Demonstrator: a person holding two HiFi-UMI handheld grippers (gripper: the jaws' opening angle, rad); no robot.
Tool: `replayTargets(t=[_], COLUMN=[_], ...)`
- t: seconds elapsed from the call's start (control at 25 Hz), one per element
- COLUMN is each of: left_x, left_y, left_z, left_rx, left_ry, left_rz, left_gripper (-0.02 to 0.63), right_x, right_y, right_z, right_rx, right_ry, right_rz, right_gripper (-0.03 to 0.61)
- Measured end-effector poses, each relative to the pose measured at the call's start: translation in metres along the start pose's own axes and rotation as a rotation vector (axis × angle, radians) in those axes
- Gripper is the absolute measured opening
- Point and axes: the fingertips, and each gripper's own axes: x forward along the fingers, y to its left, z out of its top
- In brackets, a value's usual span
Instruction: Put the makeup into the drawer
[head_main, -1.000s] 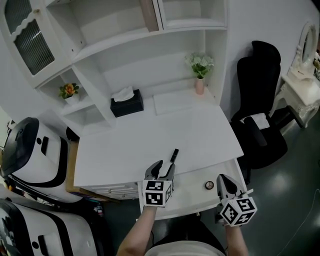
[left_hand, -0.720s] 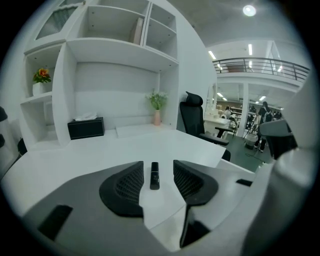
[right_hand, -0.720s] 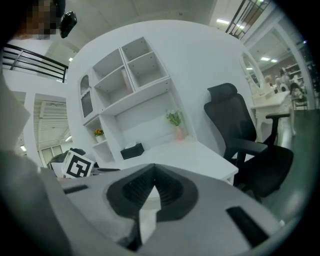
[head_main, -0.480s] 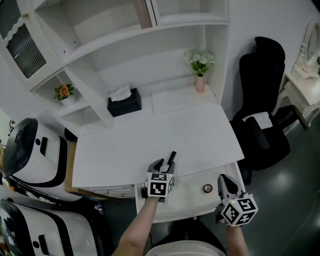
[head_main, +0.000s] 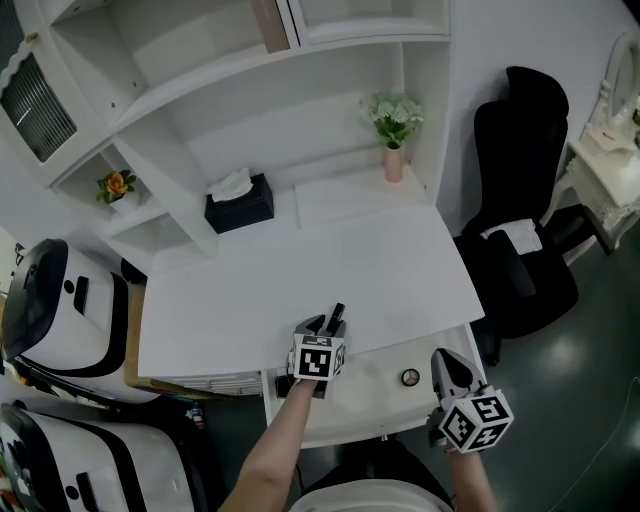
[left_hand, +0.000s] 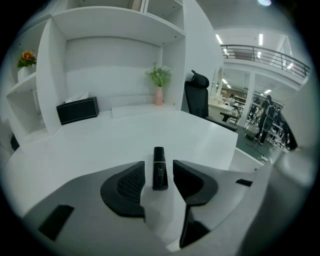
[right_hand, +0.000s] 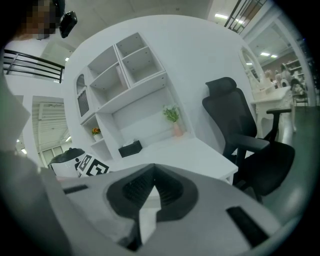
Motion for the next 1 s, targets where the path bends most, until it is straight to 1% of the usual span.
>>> replayTargets(t=[0.12, 0.28, 0.52, 0.68, 1.0], left_x=[0.006, 0.010, 0.009, 0.002, -0.029], left_y=[0.000, 0.002, -0.002, -0.005, -0.017], left_z=[-0.004, -0.008, -0.007, -0.006, 0.003], left_rx=[0.012, 0.040, 0.087, 0.093, 0.118], left_ry=[0.035, 0.050, 0.065, 0.044, -0.030], left_rz=[0.003, 0.028, 0.007, 0.000, -0.027], left_gripper=[0.167, 0.106, 0.100, 0.098, 0.097], right_x=[0.002, 0.001, -0.001, -0.003, -0.003], right_y=[0.000, -0.002, -0.004, -0.001, 0.011], right_z=[0.001, 0.000, -0.003, -0.002, -0.007], right_rx=[0.002, 0.006, 0.012, 0.013, 0.014], right_ry=[0.003, 0.005, 0.012, 0.009, 0.013], right_rz=[0.003, 0.000, -0.006, -0.006, 0.019], right_gripper=[0.003, 0.003, 0.003, 0.003, 0.003])
